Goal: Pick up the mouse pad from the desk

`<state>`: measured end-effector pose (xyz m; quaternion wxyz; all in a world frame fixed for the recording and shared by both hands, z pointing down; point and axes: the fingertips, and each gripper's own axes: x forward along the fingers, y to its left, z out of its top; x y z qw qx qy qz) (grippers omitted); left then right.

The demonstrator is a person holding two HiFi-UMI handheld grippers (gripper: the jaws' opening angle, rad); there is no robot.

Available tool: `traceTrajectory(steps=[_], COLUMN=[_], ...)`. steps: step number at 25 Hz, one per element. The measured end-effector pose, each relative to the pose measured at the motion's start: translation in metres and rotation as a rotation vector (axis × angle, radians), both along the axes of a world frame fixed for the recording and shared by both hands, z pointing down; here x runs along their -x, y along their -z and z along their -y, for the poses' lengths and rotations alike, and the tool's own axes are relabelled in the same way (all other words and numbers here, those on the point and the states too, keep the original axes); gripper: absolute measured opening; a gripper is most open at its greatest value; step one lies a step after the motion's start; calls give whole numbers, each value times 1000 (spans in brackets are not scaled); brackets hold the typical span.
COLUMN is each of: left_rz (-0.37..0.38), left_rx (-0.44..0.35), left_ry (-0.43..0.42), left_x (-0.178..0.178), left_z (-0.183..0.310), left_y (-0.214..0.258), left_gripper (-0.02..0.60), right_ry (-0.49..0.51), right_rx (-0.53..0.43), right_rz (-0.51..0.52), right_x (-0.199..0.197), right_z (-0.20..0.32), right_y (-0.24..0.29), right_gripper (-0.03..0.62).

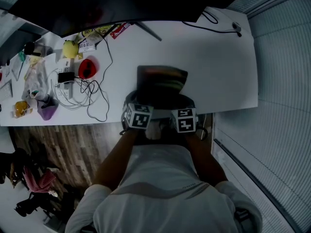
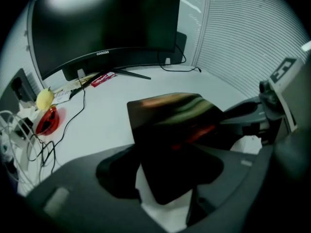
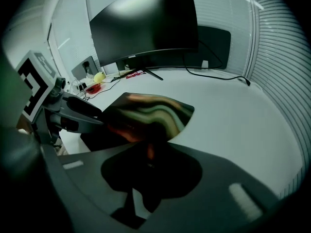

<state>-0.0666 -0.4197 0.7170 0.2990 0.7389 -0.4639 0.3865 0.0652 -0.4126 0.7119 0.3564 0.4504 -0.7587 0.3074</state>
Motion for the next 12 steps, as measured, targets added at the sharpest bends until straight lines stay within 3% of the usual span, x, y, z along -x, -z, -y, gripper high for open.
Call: traceTrajectory(steps=[1,2,3,8,12], left_rz=[16,26,20,9,15], left_rx=[-17,-32,-35,1,-9], left_ry=[8,10,2,-21,36], left_x=[3,6,5,-8,8], left_z=[2,2,1,-14,-12], left_y=[3,6,9,0,1], left_gripper=[238,137,-2,25,257], right_ry=[5,8,10,36,29], right_rx=[-10,-19,-23,-18,-22], right_rz=[-4,-3,4,20,29], right_x=[2,3,3,5,4], right_z=[-1,-1,-2,-5,-5], right_y=[1,3,5,7,9], right_gripper=[79,77,78,77,84])
